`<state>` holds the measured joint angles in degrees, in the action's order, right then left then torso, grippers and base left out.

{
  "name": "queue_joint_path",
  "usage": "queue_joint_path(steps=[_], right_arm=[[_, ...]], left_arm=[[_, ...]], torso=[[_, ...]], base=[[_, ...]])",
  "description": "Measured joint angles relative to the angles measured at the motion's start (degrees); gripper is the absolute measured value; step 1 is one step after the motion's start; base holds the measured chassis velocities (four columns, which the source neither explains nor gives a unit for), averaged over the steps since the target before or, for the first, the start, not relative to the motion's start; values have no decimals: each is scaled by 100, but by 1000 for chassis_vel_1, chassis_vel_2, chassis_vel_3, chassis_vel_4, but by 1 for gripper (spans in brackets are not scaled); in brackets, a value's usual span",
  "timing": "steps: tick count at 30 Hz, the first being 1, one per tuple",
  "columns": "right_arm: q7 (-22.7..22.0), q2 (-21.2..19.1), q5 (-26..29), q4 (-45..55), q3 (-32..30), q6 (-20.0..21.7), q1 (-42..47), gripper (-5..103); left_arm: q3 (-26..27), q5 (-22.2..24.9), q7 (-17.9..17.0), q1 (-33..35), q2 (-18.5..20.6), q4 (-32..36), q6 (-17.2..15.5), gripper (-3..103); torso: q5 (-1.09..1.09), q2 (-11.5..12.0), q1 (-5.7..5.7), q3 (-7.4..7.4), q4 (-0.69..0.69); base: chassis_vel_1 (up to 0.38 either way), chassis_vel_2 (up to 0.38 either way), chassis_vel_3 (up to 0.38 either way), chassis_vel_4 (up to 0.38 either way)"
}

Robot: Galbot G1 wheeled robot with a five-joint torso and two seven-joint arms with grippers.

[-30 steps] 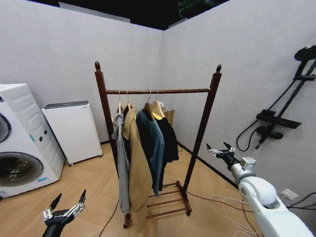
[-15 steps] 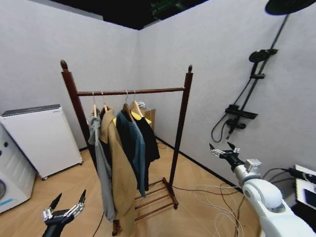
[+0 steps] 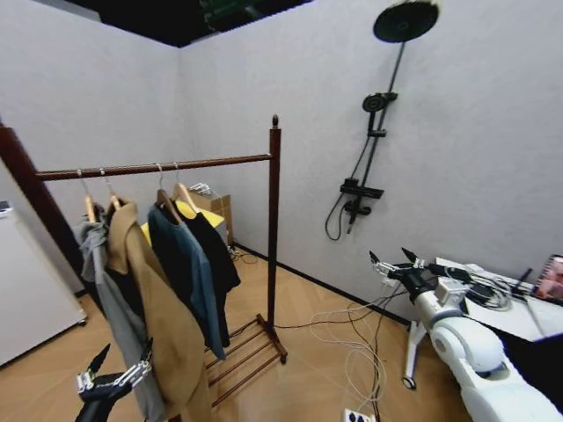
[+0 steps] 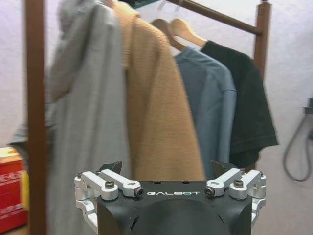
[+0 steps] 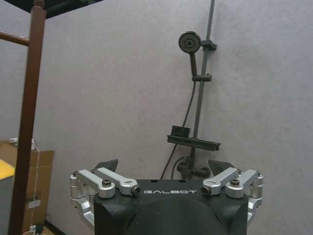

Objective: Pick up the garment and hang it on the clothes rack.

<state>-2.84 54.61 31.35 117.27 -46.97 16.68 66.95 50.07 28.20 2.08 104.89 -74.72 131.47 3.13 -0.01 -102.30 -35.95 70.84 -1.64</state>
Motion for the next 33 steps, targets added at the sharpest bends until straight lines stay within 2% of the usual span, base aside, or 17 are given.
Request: queue_joint_path(steps=[20, 24, 29, 33], right_arm=[[-12, 143, -4, 395, -152, 25, 316, 100], [-12, 174, -8, 422, -141, 26, 333, 100], [-13, 202, -13, 435, -140, 27, 373, 100], [-12, 218, -14, 447, -145, 5, 427, 100]], left_arm=[[0, 0, 0, 0, 0, 0, 0, 100], [0, 0, -1, 0, 0, 0, 0, 100], [0, 0, 3, 0, 0, 0, 0, 100], [0, 0, 2, 0, 0, 0, 0, 100]], torso=[[0, -1, 2, -1, -3], [0, 0, 1, 0, 0], [1, -1, 1, -1, -5], [1, 0, 1, 0, 0]], base=[[-42, -203, -203, -49], [-49, -204, -192, -44], [-39, -191, -177, -43], [55, -140, -119, 61]])
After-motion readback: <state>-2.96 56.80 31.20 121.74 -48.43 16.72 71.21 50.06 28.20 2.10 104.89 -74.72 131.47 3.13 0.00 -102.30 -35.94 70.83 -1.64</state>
